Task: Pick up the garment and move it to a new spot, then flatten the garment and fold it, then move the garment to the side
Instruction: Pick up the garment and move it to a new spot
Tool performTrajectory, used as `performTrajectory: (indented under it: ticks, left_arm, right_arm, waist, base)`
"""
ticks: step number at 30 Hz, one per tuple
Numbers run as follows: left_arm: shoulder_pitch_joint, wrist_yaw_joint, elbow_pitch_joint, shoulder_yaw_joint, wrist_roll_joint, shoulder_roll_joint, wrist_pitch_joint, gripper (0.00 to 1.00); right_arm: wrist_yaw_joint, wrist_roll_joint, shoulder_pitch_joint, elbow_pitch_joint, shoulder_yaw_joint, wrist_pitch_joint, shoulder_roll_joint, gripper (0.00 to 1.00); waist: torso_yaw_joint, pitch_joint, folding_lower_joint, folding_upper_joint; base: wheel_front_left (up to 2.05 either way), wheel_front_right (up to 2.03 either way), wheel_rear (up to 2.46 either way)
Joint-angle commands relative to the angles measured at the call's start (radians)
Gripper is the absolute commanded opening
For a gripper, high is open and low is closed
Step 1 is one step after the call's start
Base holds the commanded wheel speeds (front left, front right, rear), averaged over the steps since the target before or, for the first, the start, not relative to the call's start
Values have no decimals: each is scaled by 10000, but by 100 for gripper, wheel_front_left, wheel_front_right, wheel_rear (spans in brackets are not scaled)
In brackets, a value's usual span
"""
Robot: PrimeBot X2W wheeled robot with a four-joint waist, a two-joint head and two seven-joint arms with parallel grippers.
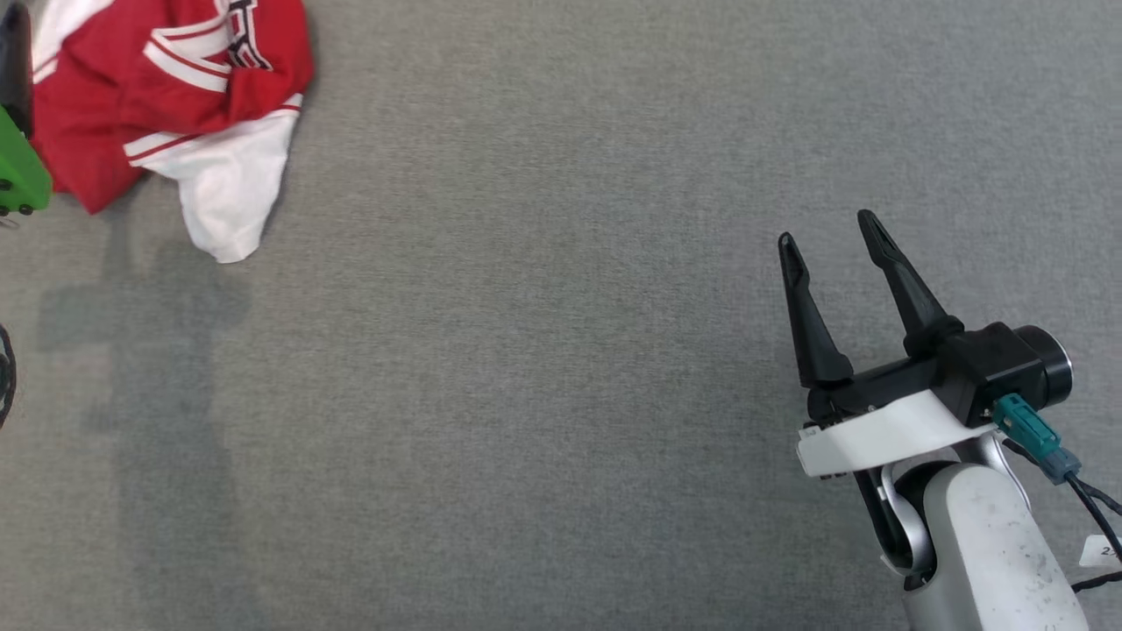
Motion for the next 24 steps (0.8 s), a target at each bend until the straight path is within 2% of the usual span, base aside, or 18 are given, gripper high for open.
performTrajectory:
  ticks: [1,8,14,15,16,17,18,24]
  left_arm:
    - [-156,-10,176,-98,-187,165,5,100]
    - [-411,-13,1246,-279,-536,428,-277,100]
    - [-645,-14,2166,-254,-762,237,-543,100]
    - [-648,-14,2241,-337,-799,205,-515,96]
    - [-662,-14,2311,-433,-826,202,-521,51]
    - [-666,-14,2351,-508,-852,212,-573,40]
    - [-677,-15,2375,-603,-865,225,-623,0]
    - [-657,-15,2426,-1138,-1001,364,-877,0]
  right_arm:
    - [-15,42,-212,-13,14,-100,-16,100]
    - [-15,-277,-328,-166,-200,-163,-13,100]
    - [-15,-272,-388,-186,-185,-177,-14,100]
    - [-15,-260,-405,-153,-177,-188,-14,100]
    - [-15,-243,-433,-117,-167,-200,-16,100]
    - [-15,-232,-455,-76,-162,-201,-16,100]
    - [-15,-212,-470,-44,-155,-215,-16,100]
    - [-15,-101,-485,239,-119,-331,-17,100]
  waist:
    - [-1358,1351,0,0]
    - [-1607,1873,0,0]
    - [-1564,2108,0,0]
    - [-1550,2102,0,0]
    - [-1533,2079,0,0]
    - [-1517,2035,0,0]
    - [-1501,1969,0,0]
    - [-1429,1398,0,0]
  base:
    - [0,0,0]
    - [0,0,0]
    - [0,0,0]
    - [0,0,0]
    - [0,0,0]
    - [0,0,0]
    - [0,0,0]
    - [0,0,0]
